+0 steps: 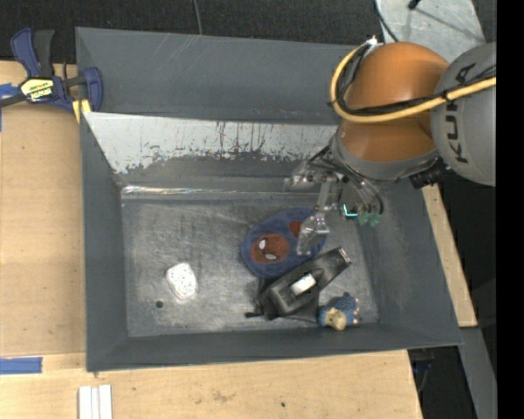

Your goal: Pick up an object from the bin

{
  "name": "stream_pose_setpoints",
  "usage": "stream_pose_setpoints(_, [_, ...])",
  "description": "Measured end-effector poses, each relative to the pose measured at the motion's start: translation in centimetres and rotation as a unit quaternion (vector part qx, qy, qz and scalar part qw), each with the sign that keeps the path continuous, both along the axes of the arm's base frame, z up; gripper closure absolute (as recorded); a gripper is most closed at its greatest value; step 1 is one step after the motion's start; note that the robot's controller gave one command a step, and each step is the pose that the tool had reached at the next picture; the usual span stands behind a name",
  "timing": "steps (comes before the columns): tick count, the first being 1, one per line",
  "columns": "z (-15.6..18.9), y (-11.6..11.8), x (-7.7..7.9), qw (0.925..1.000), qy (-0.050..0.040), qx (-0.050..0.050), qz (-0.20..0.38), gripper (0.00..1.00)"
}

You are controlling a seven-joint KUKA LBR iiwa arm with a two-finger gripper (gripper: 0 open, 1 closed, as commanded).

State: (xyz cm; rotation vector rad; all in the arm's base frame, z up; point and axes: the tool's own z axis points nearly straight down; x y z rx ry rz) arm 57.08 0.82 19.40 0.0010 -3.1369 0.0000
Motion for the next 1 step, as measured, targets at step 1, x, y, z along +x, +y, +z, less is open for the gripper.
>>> stream_pose_setpoints(1, [-10.67, -0.12, 3.11, 0.9999, -0.0061, 0.0, 0.016, 0.0])
